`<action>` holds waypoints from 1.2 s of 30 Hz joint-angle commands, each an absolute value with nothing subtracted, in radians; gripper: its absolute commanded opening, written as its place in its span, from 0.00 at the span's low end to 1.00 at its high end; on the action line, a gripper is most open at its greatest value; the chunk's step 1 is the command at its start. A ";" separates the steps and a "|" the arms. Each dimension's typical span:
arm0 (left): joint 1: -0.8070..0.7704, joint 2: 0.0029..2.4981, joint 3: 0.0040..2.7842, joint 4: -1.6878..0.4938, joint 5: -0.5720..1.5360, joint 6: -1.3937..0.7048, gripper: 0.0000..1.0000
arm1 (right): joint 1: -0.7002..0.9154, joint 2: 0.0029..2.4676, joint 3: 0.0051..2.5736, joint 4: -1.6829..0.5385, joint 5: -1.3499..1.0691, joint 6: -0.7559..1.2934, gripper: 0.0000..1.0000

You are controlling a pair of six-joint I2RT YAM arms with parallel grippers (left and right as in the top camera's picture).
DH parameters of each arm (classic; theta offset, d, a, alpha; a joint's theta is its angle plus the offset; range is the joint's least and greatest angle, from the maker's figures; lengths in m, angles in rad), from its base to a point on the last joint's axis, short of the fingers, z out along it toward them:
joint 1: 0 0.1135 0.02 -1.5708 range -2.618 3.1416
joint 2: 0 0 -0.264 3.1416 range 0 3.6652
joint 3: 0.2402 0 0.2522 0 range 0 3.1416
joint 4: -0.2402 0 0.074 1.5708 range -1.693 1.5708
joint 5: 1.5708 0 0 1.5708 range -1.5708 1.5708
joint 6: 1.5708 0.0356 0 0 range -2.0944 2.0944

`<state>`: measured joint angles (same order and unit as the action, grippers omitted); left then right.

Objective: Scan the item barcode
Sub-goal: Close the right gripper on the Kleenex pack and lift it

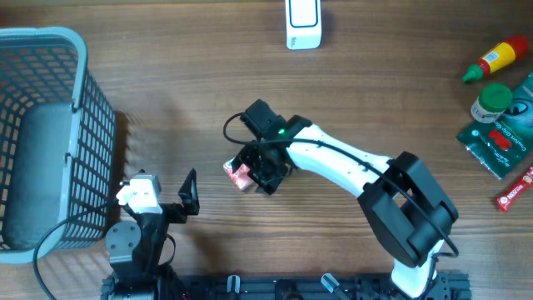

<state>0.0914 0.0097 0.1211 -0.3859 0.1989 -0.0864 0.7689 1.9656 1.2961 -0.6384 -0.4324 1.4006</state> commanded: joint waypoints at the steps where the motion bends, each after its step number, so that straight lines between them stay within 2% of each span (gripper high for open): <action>1: 0.087 0.007 0.115 -0.382 0.192 -0.067 1.00 | 0.772 1.973 1.297 -0.633 -0.267 1.477 0.64; 9: 0.087 0.007 0.115 -0.382 0.192 -0.067 1.00 | 0.772 1.973 1.283 -0.632 -0.226 1.523 0.60; 23: 0.087 0.007 0.115 -0.382 0.192 -0.067 1.00 | 0.788 1.998 1.205 -0.500 -0.260 1.565 0.55; 27: 0.087 0.007 0.115 -0.382 0.192 -0.067 1.00 | 0.788 2.057 1.204 -0.479 -0.302 1.585 0.43; 28: 0.087 0.007 0.115 -0.382 0.192 -0.067 1.00 | 0.788 2.072 1.204 -0.478 -0.317 1.596 0.33; 29: 0.087 0.007 0.115 -0.382 0.192 -0.067 1.00 | 0.786 2.087 1.204 -0.479 -0.330 1.598 0.28; 31: 0.087 0.007 0.115 -0.382 0.192 -0.067 1.00 | 0.781 2.102 1.204 -0.483 -0.339 1.579 0.06; 36: 0.087 0.007 0.115 -0.382 0.192 -0.067 1.00 | 0.733 2.071 1.206 -0.494 -0.472 1.391 0.04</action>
<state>0.0914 0.0097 0.1211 -0.3859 0.1989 -0.0864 0.7616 2.0106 1.2400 -0.4637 -0.3672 1.5249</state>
